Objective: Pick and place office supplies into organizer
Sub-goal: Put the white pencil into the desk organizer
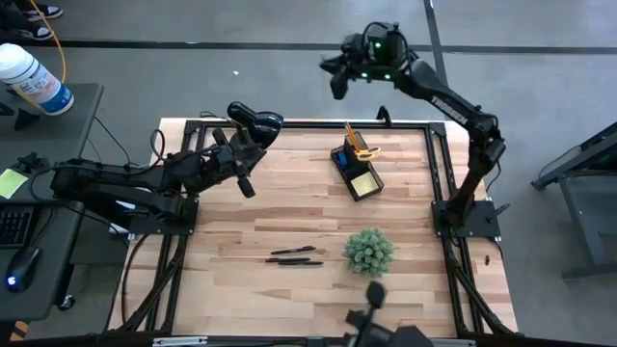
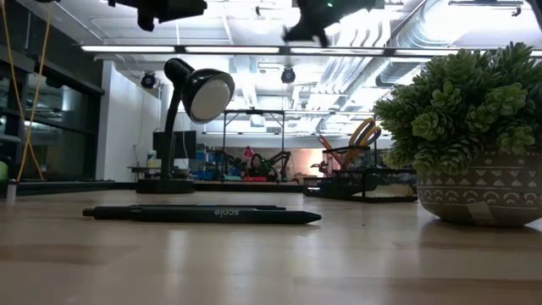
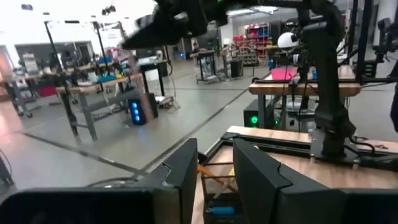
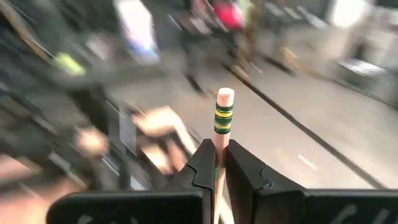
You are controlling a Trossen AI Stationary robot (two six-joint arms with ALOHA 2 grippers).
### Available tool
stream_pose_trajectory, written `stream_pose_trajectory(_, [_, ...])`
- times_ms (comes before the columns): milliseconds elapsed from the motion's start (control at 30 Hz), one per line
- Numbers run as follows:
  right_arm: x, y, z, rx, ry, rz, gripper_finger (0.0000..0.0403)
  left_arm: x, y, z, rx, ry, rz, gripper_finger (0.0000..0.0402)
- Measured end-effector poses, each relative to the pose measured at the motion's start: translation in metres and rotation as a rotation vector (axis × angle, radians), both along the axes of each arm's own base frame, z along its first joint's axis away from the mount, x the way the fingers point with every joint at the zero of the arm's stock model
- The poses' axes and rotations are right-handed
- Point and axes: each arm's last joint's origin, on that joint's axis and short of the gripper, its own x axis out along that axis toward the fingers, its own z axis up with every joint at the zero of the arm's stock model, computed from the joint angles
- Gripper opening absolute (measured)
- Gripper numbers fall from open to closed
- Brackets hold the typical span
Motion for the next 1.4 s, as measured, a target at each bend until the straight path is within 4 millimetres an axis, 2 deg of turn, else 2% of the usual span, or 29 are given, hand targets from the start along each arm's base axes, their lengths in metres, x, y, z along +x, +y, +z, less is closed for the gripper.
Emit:
stream_pose_trajectory(100, [-0.014,-0.002,-0.009,0.031,0.153,-0.084,0.0014,0.000,0.000,-0.002,-0.012,0.015,0.000,0.0092])
stream_pose_trajectory(200, [-0.016,-0.003,-0.029,0.091,0.229,-0.094,0.0014,0.000,0.000,-0.002,-0.007,0.022,0.001,0.0092])
stream_pose_trajectory(333, [-0.014,0.009,-0.055,0.084,0.310,-0.186,0.0014,0.000,0.000,-0.002,-0.006,0.022,0.017,0.0092])
stream_pose_trajectory(567, [-0.030,0.034,-0.094,0.124,0.182,-0.366,0.0014,0.000,0.000,-0.004,-0.009,0.040,0.010,0.0092])
stream_pose_trajectory(733, [-0.045,0.049,-0.113,0.125,0.181,-0.428,0.0014,0.000,0.000,-0.004,-0.009,0.040,0.005,0.0092])
stream_pose_trajectory(1400, [-0.051,0.050,-0.176,0.147,0.298,-0.493,0.0014,0.000,0.000,-0.004,-0.012,0.037,0.012,0.0092])
